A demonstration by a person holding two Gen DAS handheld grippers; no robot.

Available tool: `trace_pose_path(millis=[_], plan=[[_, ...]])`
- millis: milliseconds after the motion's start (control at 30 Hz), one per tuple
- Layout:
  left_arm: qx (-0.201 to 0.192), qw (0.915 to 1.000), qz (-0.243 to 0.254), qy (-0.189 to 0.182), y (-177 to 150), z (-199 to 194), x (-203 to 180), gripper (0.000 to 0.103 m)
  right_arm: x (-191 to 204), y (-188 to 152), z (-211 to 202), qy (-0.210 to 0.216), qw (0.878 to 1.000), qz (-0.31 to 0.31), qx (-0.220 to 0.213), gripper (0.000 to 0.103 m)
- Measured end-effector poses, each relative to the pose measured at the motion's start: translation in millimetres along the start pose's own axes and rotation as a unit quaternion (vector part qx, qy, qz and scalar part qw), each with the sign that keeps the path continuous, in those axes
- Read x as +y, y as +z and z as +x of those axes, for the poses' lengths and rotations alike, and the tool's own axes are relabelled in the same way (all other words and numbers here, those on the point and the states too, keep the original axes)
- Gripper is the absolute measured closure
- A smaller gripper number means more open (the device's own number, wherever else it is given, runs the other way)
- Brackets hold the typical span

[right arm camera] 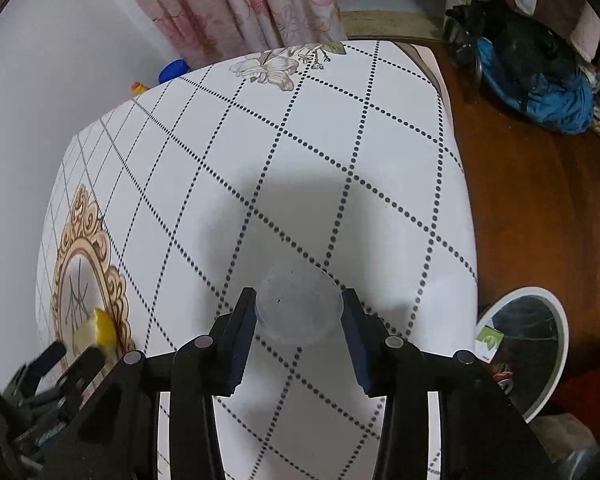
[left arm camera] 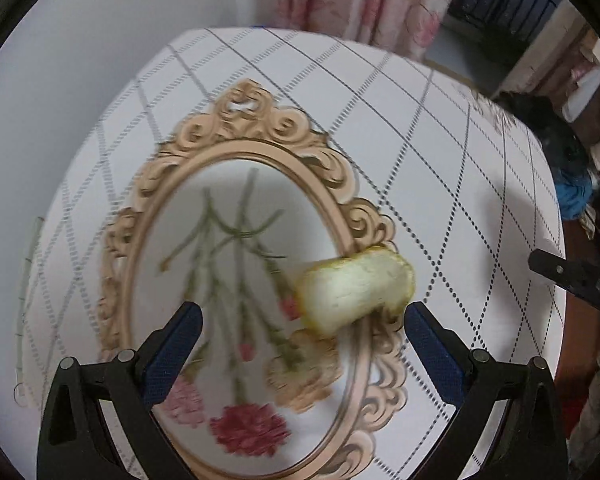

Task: Collect trash
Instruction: 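Grasp the clear plastic lid with the right tool while the left tool grasps the lemon peel, then carry the lid and lemon peel over the white bin and open both tools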

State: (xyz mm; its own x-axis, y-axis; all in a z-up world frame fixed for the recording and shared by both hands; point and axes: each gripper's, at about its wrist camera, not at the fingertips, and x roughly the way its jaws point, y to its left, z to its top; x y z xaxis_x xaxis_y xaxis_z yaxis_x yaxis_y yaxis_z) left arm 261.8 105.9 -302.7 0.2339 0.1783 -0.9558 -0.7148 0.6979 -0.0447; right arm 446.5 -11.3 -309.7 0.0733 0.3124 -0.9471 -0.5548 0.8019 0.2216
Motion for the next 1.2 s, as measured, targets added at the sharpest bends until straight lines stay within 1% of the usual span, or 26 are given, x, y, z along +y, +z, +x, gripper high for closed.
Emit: trace_pose_path(millis=[67, 100, 133, 167, 200, 233, 267, 333, 400, 633, 733, 867, 1067, 1200], plan=[[0.003, 1.0, 0.006, -0.002, 3.5, 6.7, -5.8, 0.0, -1.8, -4.7, -4.0, -0.002, 1.0, -0.004, -0.001, 0.059], [0.001, 1.0, 0.008, -0.003, 4.5, 9.0, -7.8, 0.003, -3.0, -5.9, -5.4, -0.004, 1.0, -0.006, -0.002, 0.059], [-0.002, 1.0, 0.01, -0.002, 5.6, 11.2, -9.7, 0.016, -4.4, -7.0, -6.6, -0.006, 1.0, -0.007, -0.003, 0.059], [-0.003, 1.0, 0.009, 0.0, 6.0, 12.8, -10.5, 0.025, -5.6, -7.5, -7.4, -0.008, 1.0, -0.008, -0.003, 0.059], [-0.005, 0.9999, 0.008, -0.006, 6.5, 13.8, -10.8, 0.035, -6.8, -8.4, -7.7, -0.009, 1.0, -0.008, -0.004, 0.059], [-0.013, 0.9999, 0.009, -0.001, 7.1, 12.7, -12.3, 0.049, -8.2, -9.3, -8.1, -0.009, 1.0, -0.008, -0.004, 0.059], [-0.019, 0.9997, 0.012, -0.003, 6.8, 11.3, -13.2, 0.053, -9.4, -10.2, -8.7, -0.009, 1.0, -0.007, -0.004, 0.059], [-0.035, 0.9992, 0.017, 0.002, 7.2, 5.8, -15.1, 0.066, -9.2, -12.1, -9.5, -0.011, 1.0, -0.01, -0.005, 0.059], [-0.04, 0.9988, 0.027, 0.006, 8.3, 2.3, -17.4, 0.071, -9.0, -14.8, -10.7, -0.01, 1.0, -0.012, -0.006, 0.059], [-0.059, 0.9964, 0.054, 0.03, -2.7, -12.5, -23.5, 0.076, -3.7, -22.6, -22.2, -0.01, 1.0, -0.021, -0.018, 0.059], [-0.081, 0.994, 0.062, 0.04, -6.1, -24.8, -25.5, 0.076, -2.0, -27.0, -31.3, -0.01, 0.999, -0.025, -0.028, 0.059], [-0.107, 0.9908, 0.072, 0.042, -6.9, -45.0, -30.6, 0.076, -1.5, -33.2, -46.2, -0.012, 0.999, -0.03, -0.044, 0.059], [-0.152, 0.9845, 0.081, 0.031, -9.8, -88.4, -43.3, 0.076, -5.1, -41.3, -79.3, -0.001, 0.997, -0.024, -0.074, 0.059], [-0.182, 0.9786, 0.094, 0.016, -9.5, -119.8, -59.1, 0.076, -14.1, -47.5, -114.1, 0.01, 0.994, -0.017, -0.105, 0.059]])
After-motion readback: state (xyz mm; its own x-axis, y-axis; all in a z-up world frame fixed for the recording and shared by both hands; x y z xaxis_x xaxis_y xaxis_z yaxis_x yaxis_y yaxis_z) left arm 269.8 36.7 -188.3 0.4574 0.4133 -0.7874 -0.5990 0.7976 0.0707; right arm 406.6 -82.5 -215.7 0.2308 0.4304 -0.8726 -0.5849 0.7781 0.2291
